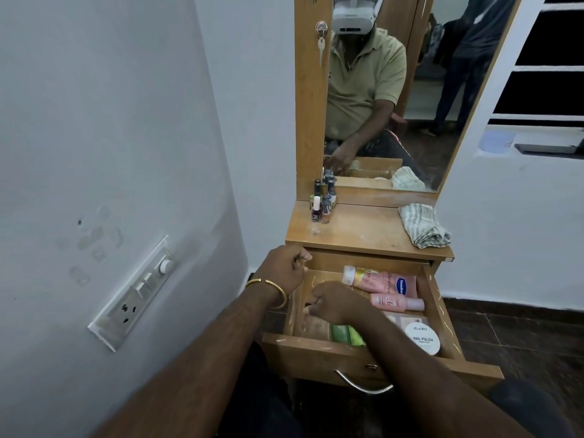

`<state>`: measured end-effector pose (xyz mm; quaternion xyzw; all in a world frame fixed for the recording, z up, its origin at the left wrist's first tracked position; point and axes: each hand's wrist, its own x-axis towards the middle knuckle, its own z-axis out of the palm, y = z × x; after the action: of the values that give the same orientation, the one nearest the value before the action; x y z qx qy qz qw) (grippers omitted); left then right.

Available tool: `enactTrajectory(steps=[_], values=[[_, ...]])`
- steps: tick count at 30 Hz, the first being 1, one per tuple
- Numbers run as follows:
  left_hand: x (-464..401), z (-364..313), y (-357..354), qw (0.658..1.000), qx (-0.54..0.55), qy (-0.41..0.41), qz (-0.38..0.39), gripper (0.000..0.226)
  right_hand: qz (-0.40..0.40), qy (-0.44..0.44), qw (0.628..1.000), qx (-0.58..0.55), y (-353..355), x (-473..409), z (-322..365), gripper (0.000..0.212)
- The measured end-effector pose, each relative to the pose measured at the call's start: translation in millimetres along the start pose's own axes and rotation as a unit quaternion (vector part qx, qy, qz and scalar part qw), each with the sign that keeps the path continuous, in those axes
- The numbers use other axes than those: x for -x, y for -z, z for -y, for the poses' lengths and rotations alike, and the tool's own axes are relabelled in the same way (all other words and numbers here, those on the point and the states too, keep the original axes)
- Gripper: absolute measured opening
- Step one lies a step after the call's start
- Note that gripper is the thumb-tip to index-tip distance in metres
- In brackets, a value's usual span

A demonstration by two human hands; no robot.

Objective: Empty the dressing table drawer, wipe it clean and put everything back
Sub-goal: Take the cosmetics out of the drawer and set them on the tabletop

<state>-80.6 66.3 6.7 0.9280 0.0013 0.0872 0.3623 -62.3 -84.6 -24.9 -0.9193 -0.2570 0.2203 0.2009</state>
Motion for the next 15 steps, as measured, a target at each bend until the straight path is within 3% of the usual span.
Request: enactTrajectory(steps=[3,7,15], values=[[-2.0,2.6,-4.7,1.000,0.017,-0.007,0.013,0.028,-0.065,-0.009,0.997,-0.026,32.4,1.1,-5.1,0.024],[-9.9,-5.4,-7.9,0.998,0.063,-0.002,0.028,0.026,-0.168,-0.008,0.983,-0.080,71.8,-1.7,-7.4,0.014],[-40.2,-17.4,0.5,0.990,0.130,-0.033,-0.042,0.017,-0.232,0.040,0.960,-0.150,102.0,-12.7,-7.8,0.005]])
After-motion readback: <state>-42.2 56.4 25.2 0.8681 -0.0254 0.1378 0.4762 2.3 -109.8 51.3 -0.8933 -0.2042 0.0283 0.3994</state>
